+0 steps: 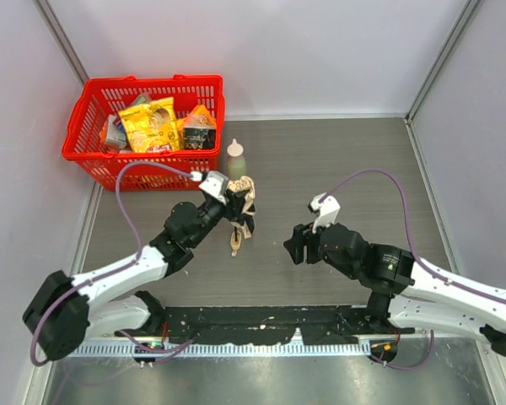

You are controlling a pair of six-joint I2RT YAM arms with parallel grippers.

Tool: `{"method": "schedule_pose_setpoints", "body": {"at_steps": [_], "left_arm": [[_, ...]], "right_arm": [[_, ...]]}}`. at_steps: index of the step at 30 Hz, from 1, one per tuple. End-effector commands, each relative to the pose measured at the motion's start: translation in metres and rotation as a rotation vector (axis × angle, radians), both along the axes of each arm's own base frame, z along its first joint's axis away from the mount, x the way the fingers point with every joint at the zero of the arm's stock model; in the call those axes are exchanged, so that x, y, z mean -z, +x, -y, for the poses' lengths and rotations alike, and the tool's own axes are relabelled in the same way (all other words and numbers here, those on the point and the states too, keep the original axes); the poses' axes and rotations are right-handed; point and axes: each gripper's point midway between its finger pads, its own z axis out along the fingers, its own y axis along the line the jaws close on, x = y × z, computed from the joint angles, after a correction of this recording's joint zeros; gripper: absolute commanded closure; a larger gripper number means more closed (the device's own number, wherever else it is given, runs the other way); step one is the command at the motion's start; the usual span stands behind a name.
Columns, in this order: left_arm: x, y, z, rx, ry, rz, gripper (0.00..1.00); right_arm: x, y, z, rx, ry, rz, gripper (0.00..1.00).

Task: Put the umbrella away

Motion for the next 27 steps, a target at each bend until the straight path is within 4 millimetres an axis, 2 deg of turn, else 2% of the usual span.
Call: {"method": "schedule_pose_setpoints", "body": {"at_steps": [1,3,5,7,10,11,12,14,15,16,18,21,23,24,26,27], "left_arm": [[-0.073,0.010,0.000,-0.037,-0.056,0.427,1.00],[-0.070,0.015,0.003,-0.047,-0.079,0.449,1.00],[-0.057,0.011,0.010,-0.003,-0.117,0.431,1.00],[-0.016,0.002,0.015,0.058,-0.111,0.340,1.00],[0.043,-0.008,0.007,0.056,-0.156,0.211,1.00],[0.083,-0.007,0.012,0.061,-0.086,0.129,1.00],[0.110,-0.006,0.010,0.040,-0.061,0.061,1.00],[0.139,-0.012,0.016,0.066,-0.076,-0.058,1.00],[0.145,-0.019,0.022,0.097,-0.083,-0.091,1.00],[0.147,-0.024,0.026,0.104,-0.083,-0.098,1.00],[0.136,-0.025,0.030,0.112,-0.108,-0.079,1.00],[0.085,-0.028,0.040,0.178,-0.247,-0.034,1.00],[0.051,-0.037,0.049,0.338,-0.346,-0.106,0.98],[0.037,-0.040,0.054,0.396,-0.364,-0.133,0.98],[0.008,-0.062,0.064,0.542,-0.407,-0.137,0.99],[-0.002,-0.076,0.066,0.622,-0.438,-0.147,0.99]], "right_arm": [[-0.030,0.009,-0.009,0.000,0.064,0.064,0.36],[-0.025,0.009,-0.010,-0.001,0.054,0.060,0.36],[-0.023,0.009,-0.010,-0.001,0.052,0.051,0.36],[-0.019,0.007,-0.010,-0.006,0.053,0.040,0.36],[-0.015,0.005,-0.009,-0.002,0.069,0.029,0.36],[-0.010,0.005,-0.008,-0.001,0.064,0.024,0.36],[-0.009,0.005,-0.009,-0.001,0.068,0.022,0.36],[-0.003,0.005,-0.011,-0.007,0.066,0.014,0.36],[0.001,0.004,-0.012,-0.011,0.055,0.007,0.36],[0.002,0.005,-0.012,-0.009,0.054,0.005,0.36],[0.005,0.005,-0.014,-0.022,0.043,-0.005,0.36],[0.009,-0.005,-0.026,-0.121,0.061,-0.031,0.33],[0.015,-0.017,-0.039,-0.221,0.079,-0.071,0.28],[0.015,-0.027,-0.045,-0.281,0.096,-0.094,0.21],[-0.001,-0.036,-0.053,-0.350,0.186,-0.078,0.20],[-0.017,-0.034,-0.057,-0.356,0.248,-0.045,0.20]]}}
